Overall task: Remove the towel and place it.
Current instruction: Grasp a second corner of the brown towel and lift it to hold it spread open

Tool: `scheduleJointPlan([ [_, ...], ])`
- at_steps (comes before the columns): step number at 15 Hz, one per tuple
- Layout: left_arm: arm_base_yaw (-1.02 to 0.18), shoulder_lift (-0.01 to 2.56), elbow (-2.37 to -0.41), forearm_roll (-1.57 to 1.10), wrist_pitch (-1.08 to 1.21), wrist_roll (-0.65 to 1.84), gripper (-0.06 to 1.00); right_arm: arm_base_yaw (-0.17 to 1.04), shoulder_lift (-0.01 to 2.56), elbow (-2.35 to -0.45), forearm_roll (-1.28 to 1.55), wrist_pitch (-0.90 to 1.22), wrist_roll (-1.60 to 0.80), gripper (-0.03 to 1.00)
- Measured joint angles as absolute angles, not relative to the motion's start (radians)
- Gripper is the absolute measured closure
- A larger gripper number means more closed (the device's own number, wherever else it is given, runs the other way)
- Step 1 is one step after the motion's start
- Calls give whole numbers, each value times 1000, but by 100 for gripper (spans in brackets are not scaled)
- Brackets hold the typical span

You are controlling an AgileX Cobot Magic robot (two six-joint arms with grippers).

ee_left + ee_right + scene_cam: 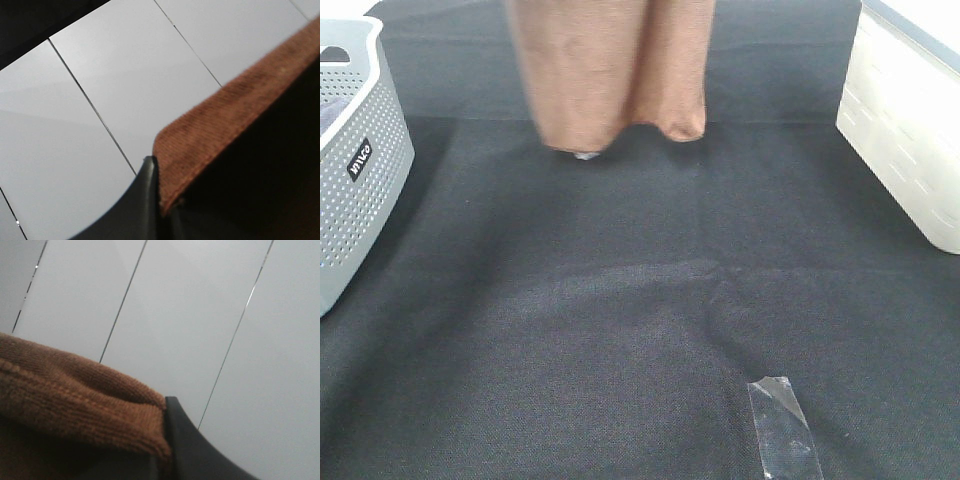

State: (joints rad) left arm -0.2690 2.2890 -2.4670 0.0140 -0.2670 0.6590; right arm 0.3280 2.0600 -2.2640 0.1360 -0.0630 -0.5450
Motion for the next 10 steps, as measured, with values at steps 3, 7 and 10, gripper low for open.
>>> scheduleJointPlan([
  [3, -240, 2417, -2646, 28, -205, 566, 94, 314, 2117, -2279, 139, -72, -489, 97],
  [7, -238, 2439, -2670, 71, -171, 538, 94, 302, 2143, -2279, 148, -68, -452, 97],
  [10, -238, 2439, -2670, 80, -106, 538, 94, 301, 2143, -2279, 151, -44, -413, 97],
])
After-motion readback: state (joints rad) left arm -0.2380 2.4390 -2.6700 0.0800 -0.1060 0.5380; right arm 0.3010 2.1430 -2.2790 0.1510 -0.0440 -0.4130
